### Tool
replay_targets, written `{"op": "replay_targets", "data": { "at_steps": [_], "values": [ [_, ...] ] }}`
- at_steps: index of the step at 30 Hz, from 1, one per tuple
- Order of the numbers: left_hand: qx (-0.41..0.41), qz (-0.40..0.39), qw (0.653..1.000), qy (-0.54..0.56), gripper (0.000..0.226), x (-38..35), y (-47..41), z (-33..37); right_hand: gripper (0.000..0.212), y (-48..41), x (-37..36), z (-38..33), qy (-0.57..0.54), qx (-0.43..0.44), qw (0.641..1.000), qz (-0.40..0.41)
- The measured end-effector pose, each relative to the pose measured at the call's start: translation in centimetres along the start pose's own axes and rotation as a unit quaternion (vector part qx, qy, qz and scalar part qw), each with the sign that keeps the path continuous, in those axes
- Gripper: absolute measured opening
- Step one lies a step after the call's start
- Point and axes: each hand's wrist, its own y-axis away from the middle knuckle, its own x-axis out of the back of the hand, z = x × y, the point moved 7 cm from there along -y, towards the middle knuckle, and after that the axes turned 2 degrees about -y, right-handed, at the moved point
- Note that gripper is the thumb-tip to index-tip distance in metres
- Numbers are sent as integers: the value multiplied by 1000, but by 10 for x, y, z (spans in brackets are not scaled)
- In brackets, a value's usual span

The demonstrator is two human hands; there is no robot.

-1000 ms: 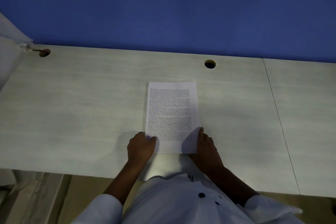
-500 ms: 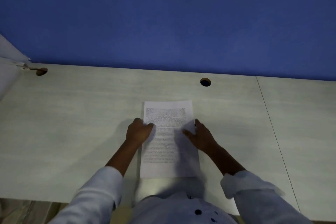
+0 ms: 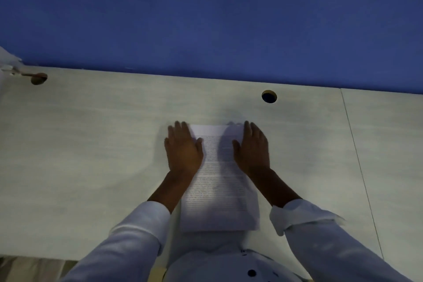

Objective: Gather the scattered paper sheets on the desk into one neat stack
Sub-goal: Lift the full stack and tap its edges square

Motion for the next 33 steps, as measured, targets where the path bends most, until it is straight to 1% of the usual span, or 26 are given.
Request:
{"op": "replay_targets", "data": {
  "at_steps": [1,3,4,6,11,16,18,20,25,27,30,33],
  "values": [
    [-38,6,999,-7,66,-5,0,7,61,0,-6,-15,10,54,998,4],
    [-78,-31,996,-28,66,-24,-1,11,57,0,-30,-34,24,119,992,-42],
    [-85,-51,994,-46,66,-35,-1,8,56,1,-43,-37,34,128,988,-72],
    [-91,-71,991,-74,69,-51,0,-2,56,1,-62,-34,62,142,983,-97],
    [-101,-56,991,-73,66,-63,-1,-9,65,-7,-73,-7,129,178,970,-108],
    [-105,-48,991,-66,66,-64,-2,-11,67,-31,-56,19,158,129,975,-87],
    [-104,-45,991,-64,66,-65,-2,-11,68,-25,-57,16,168,113,976,-82],
    [-105,-42,992,-63,67,-65,-2,-11,69,-6,-62,10,154,107,979,-83],
    [-93,-51,992,-72,66,-65,-1,-12,67,85,-77,2,119,176,973,-94],
    [-88,-60,992,-72,65,-65,0,-13,66,110,-78,7,116,183,973,-85],
    [-76,-60,993,-65,65,-65,16,-12,64,116,-75,9,112,184,974,-70],
    [-100,-37,993,-54,65,-64,62,-17,64,116,-73,7,96,190,975,-61]
  ]
}}
